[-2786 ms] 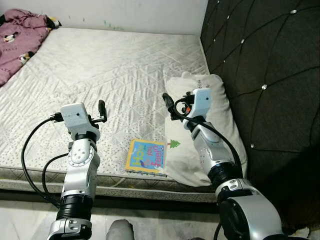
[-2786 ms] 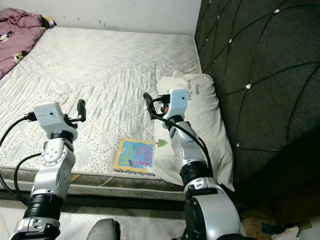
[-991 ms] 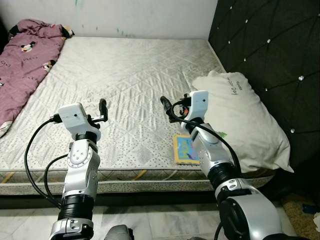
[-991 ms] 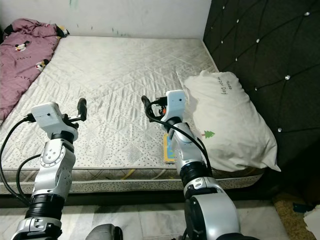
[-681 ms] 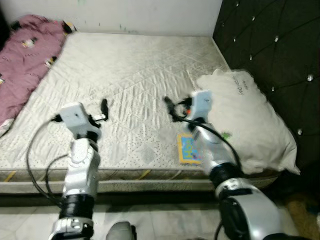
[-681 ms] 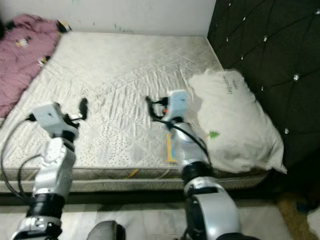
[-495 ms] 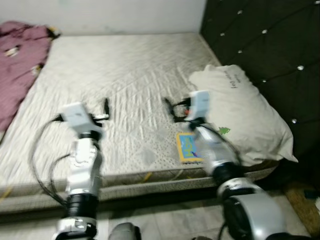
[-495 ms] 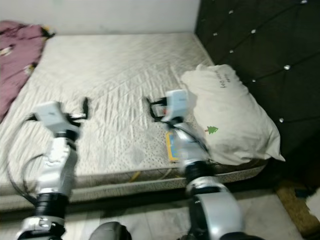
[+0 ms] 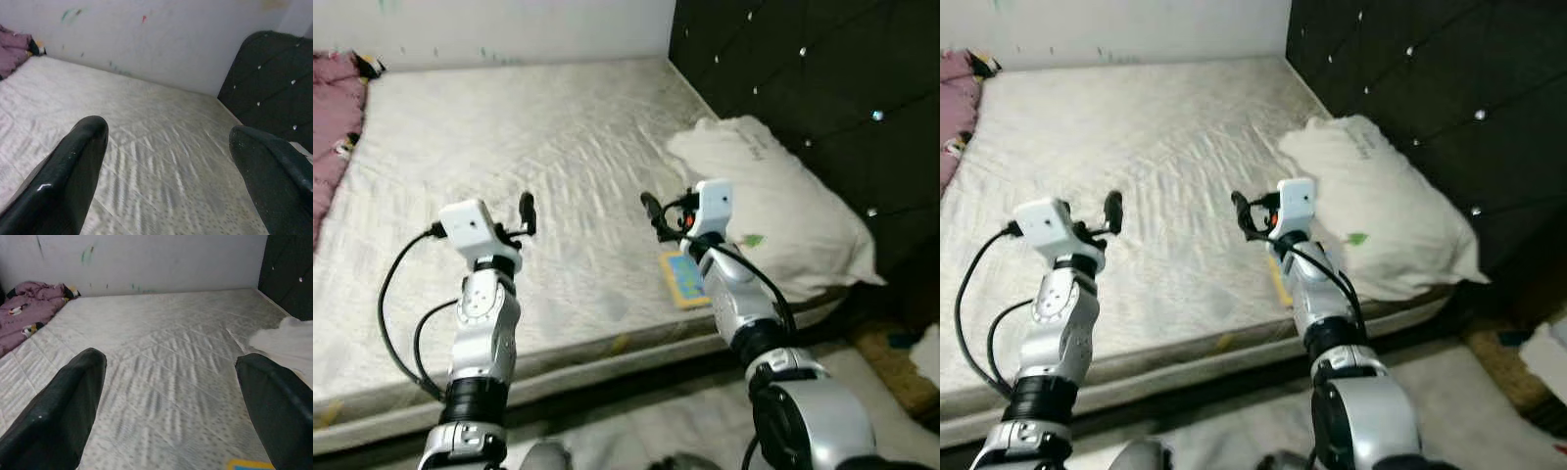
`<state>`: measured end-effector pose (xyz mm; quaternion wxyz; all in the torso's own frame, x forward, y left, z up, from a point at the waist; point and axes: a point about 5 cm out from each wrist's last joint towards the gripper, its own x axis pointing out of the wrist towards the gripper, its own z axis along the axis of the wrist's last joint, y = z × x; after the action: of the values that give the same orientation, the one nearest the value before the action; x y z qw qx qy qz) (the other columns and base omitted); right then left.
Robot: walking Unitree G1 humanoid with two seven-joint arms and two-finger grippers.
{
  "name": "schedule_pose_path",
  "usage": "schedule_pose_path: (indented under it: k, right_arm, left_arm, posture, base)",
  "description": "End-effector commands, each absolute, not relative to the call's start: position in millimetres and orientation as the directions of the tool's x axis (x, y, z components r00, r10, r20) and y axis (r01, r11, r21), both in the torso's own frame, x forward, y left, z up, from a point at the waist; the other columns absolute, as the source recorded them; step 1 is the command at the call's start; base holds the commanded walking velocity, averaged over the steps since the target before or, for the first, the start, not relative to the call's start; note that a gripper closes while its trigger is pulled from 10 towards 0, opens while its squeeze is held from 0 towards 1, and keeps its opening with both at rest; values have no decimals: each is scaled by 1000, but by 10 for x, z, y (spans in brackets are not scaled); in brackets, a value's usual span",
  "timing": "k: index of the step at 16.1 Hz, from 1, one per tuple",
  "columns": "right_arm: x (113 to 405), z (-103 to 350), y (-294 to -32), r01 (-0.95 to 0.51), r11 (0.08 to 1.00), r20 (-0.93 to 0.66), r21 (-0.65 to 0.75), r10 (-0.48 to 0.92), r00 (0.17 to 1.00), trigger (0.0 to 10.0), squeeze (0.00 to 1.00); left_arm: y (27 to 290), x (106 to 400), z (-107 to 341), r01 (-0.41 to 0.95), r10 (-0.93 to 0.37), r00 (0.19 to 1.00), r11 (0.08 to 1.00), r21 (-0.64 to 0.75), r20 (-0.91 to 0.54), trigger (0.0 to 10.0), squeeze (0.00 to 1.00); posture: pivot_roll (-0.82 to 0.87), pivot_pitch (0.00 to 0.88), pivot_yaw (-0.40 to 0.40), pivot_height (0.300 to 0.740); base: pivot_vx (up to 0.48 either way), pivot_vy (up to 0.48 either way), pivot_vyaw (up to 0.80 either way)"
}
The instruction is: Clean up the room
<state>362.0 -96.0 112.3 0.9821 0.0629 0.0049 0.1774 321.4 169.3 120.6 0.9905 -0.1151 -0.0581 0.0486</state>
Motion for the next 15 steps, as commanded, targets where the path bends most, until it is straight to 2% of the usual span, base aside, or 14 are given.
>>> schedule_pose_path:
  k: [1, 15]
  right_arm:
    - [3640, 1189, -869, -372, 920, 31, 121, 371, 928, 10000, 0]
    - [3645, 1187, -874, -371, 921, 27, 116, 371, 928, 10000, 0]
  left_arm:
    - [1757, 3206, 1197, -102, 126, 987, 970, -222, 98, 10000, 0]
    - [1752, 3214, 1193, -111, 136, 986, 967, -231, 96, 10000, 0]
  posture:
    - [96, 0, -16, 740]
    - [93, 0, -17, 740]
  base:
    - [0, 480, 0]
    - [0, 480, 0]
